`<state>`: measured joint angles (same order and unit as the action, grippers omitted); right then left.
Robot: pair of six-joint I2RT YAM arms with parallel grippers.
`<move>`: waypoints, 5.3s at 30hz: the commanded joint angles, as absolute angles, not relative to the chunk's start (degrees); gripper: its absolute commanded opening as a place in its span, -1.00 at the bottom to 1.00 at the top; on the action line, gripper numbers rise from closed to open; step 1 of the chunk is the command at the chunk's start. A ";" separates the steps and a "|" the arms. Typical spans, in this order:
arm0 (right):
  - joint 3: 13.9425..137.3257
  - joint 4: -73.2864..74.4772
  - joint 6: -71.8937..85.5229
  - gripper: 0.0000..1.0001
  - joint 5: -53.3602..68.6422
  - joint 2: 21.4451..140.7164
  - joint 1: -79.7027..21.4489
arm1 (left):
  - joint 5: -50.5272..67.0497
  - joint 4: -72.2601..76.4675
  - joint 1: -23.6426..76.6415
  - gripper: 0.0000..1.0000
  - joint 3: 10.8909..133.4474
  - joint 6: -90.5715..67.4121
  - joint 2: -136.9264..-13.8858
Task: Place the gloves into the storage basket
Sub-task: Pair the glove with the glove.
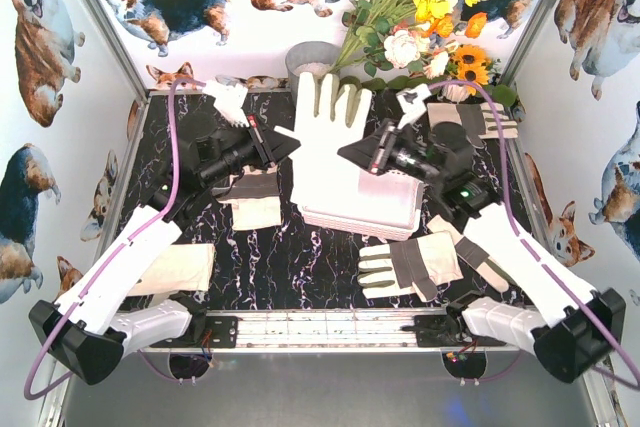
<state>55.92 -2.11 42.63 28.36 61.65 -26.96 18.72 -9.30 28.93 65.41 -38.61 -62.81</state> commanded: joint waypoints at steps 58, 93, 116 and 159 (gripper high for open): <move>103.45 20.70 30.13 -1.00 -3.78 129.52 -45.20 | 8.81 -6.47 -2.74 -1.00 52.94 -26.82 -92.97; 103.55 21.88 34.03 -1.00 -1.38 134.21 -44.12 | 5.34 -6.15 -5.71 -0.42 50.60 -24.39 -92.64; 103.45 22.85 34.25 -1.00 -1.03 134.47 -44.12 | 16.13 -1.58 -5.80 -0.65 56.10 -24.96 -102.20; 104.28 20.51 33.06 -1.00 1.67 130.48 -44.21 | 16.25 -0.45 -6.50 -0.60 52.09 -27.16 -95.39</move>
